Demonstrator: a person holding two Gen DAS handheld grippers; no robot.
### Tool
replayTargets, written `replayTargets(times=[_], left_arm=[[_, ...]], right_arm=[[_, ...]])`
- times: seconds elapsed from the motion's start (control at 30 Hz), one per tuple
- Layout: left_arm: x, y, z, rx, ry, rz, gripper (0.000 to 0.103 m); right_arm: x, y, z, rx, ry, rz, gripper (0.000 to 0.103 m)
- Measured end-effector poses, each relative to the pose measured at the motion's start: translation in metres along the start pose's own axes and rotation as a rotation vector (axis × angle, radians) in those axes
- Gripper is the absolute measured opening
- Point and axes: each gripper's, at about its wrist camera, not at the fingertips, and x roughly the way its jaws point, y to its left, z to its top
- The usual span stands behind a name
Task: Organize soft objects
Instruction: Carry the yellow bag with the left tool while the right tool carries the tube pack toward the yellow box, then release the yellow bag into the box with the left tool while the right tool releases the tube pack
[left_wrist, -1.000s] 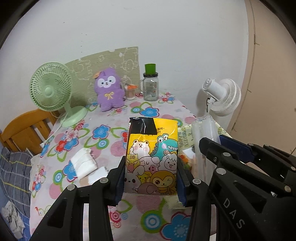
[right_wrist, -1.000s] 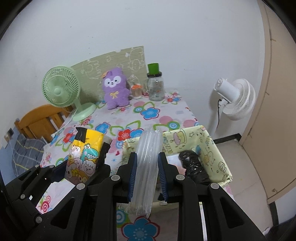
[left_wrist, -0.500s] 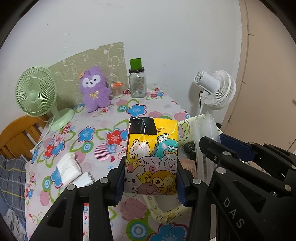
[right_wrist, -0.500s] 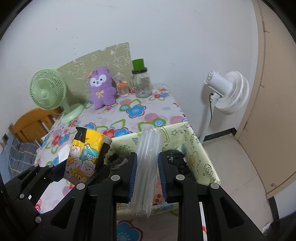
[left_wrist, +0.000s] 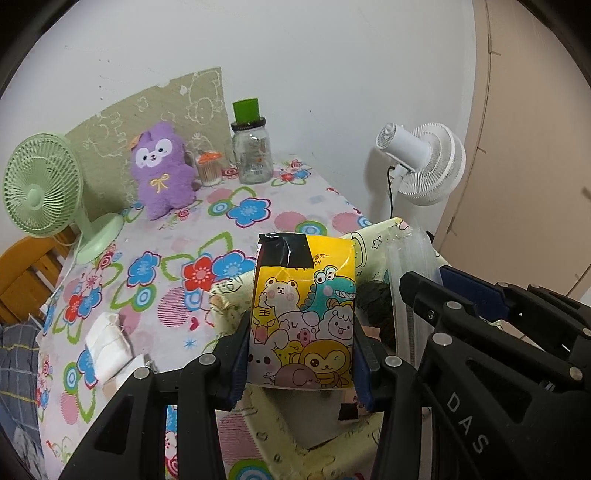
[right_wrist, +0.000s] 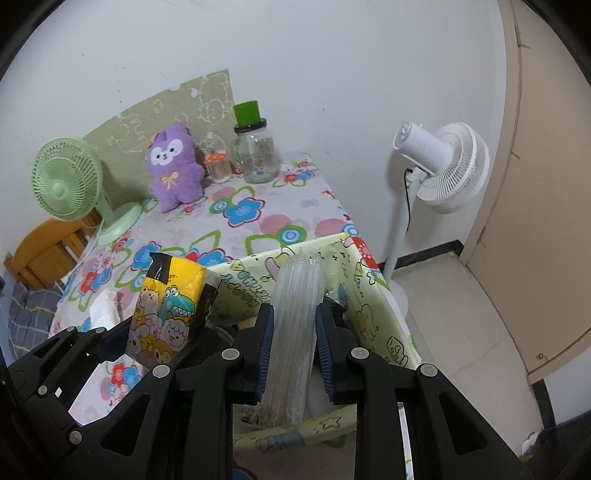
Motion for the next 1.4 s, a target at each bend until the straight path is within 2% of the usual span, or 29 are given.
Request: replayTargets(times=[0.4,0.63,0.7,0.8,0.87,0.93,1.27,1.4], left_arm=[[0.032,-0.003,0.006,0.012,0.045,-0.015,0.052],[0.048,-0.005,0.006,0.015,0.08,-0.016,0.066],[0.051,-0.005,0.006,0.016,0.087,-0.018,0.068],[0.052,-0.005,0.005,0.017,0.1,-0.024,0.072],[0.052,-0.006,0.005,0.02,0.104,-0.027,0.076],[0.052,-0.007,0.004,0.024,0.102,-0.023,0.079],[0.038,-0.007,0.002,0.026,0.081,-0.007,0.085],[0.03,-0.006,0.0,0.024,0.066,-0.006,0.086]], right_arm=[[0.03,-0.011,0.002,0.011,0.054,-0.027,0.027],[0.044,-0.015,0.001,0.022,0.085,-0.02,0.027],[0.046,-0.014,0.002,0.018,0.097,-0.015,0.031],[0.048,-0.014,0.002,0.014,0.101,-0.025,0.042],[0.047,-0.014,0.002,0.014,0.093,-0.042,0.061],[0.044,-0.015,0.001,0.017,0.079,-0.044,0.067],[0.031,-0.011,-0.001,0.013,0.056,-0.053,0.079],[0.021,-0.008,-0.003,0.011,0.04,-0.054,0.081]])
